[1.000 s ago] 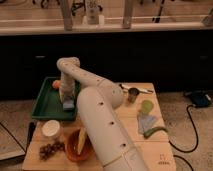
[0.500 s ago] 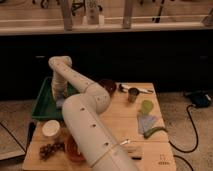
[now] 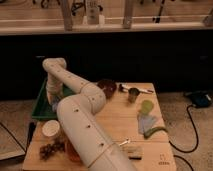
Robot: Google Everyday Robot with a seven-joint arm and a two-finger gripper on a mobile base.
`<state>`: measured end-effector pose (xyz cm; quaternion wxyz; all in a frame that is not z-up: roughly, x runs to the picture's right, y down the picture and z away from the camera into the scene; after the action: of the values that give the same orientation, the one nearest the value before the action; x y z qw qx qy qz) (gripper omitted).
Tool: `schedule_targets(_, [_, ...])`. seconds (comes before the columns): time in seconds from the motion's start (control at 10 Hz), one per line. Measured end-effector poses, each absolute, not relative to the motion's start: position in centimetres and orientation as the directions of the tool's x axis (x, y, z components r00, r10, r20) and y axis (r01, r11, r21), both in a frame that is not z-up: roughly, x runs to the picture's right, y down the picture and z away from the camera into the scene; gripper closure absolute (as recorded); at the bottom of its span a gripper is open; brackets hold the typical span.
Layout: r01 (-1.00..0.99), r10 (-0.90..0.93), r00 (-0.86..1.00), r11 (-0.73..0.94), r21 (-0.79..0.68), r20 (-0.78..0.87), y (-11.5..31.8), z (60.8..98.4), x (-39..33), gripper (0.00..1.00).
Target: Wipe tray with sponge
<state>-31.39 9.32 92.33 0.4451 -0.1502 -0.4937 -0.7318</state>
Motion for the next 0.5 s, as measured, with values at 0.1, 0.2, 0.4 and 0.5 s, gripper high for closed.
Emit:
schedule_targets(0.1, [0.803,-0.500,-0.555,-0.113,0.585,0.665,9.6,91.9,-30.3,0.96])
schedule_targets(0.2, [0.807,-0.494,-0.551,-0.111,0.580,0.672,10.0,91.4,-29.2,0.96])
schedule_targets(0.4, [0.825,-0.499,-0.524,-0.099,0.556,0.690,10.0,90.9,-27.1,0.96])
schedule_targets(0.5, [0.838,-0.503,-0.504,-0.091,0.538,0.702,9.8,90.9,-26.1,0.96])
